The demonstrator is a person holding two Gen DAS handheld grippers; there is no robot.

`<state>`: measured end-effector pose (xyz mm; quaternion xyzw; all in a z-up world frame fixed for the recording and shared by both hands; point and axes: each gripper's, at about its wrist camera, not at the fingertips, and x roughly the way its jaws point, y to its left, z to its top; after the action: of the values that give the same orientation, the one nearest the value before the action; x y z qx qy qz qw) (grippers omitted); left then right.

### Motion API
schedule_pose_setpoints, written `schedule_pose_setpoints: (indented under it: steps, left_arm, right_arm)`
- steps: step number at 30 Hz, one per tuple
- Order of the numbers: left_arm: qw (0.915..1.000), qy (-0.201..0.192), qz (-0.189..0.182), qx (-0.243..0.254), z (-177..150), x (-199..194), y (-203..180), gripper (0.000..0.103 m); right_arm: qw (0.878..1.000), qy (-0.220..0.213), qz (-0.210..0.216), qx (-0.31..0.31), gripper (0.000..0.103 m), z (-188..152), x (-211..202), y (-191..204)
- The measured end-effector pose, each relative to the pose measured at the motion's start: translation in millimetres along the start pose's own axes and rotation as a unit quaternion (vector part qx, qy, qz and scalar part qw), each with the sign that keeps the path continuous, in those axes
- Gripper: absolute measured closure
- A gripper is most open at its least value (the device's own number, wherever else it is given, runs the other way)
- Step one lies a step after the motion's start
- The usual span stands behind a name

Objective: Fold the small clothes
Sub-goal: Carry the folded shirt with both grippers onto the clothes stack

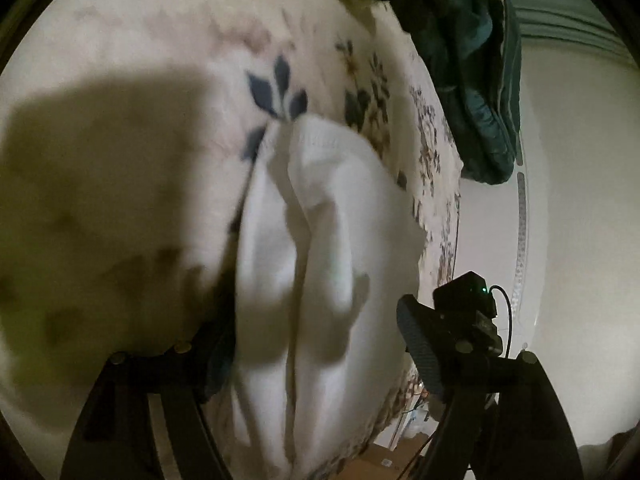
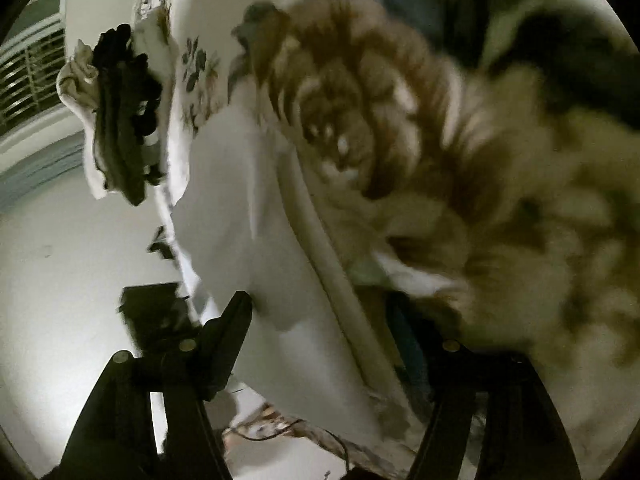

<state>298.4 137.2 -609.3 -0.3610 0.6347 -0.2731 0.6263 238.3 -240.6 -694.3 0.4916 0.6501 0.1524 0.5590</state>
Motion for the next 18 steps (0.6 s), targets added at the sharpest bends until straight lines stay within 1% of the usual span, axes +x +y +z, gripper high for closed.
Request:
schedule_pose_setpoints:
  steps: [2, 3, 5, 6, 8, 10, 11, 12, 13, 14, 16, 18]
  left_arm:
    - [1.0000, 0.001, -0.001, -0.004, 2, 7, 1, 0.028]
    - [1.0000, -0.003, -0.002, -0.007, 2, 7, 1, 0.028]
    - [0.9998, -0.012, -0.006, -0.012, 2, 5, -2, 0.028]
    - [0.9998, -0.017, -0.002, -0.011, 1, 4, -4, 0.028]
    - [0.9996, -0.025, 0.004, -0.011, -2, 3, -8, 0.029]
    - [0.9993, -0.033, 0.013, -0.014, -5, 1, -10, 0.030]
    - [0.9991, -0.036, 0.018, -0.015, -6, 3, -11, 0.038]
    - [0.9988, -0.038, 0.028, -0.015, -6, 3, -12, 0.060]
    - [0.9986, -0.036, 0.037, -0.013, -7, 3, -11, 0.071]
    - [0.9985, -0.037, 0.039, -0.013, -10, 2, -11, 0.081]
    - [0.9981, -0.042, 0.043, -0.013, -12, -1, -13, 0.085]
    - [0.9979, -0.045, 0.046, -0.006, -13, -4, -20, 0.087]
  right_arm:
    - [1.000, 0.005, 0.027, -0.007, 0.030, 1, 7, 1]
    - [0.999, 0.011, 0.034, -0.010, 0.030, 2, 11, 3]
    - [0.999, 0.025, 0.037, -0.019, 0.030, 4, 22, 7]
    - [0.999, 0.030, 0.036, -0.022, 0.030, 4, 26, 9]
    - [0.998, 0.040, 0.037, -0.026, 0.036, 5, 32, 13]
    - [0.998, 0.051, 0.034, -0.032, 0.052, 6, 36, 17]
    - [0.997, 0.055, 0.028, -0.038, 0.055, 5, 38, 19]
    - [0.997, 0.056, 0.023, -0.044, 0.060, 4, 39, 22]
    - [0.997, 0.057, 0.021, -0.050, 0.068, 4, 40, 24]
    - [0.997, 0.057, 0.016, -0.054, 0.071, 3, 41, 26]
    - [0.997, 0.055, 0.012, -0.057, 0.079, 1, 41, 30]
    - [0.997, 0.050, 0.004, -0.064, 0.082, -2, 40, 39]
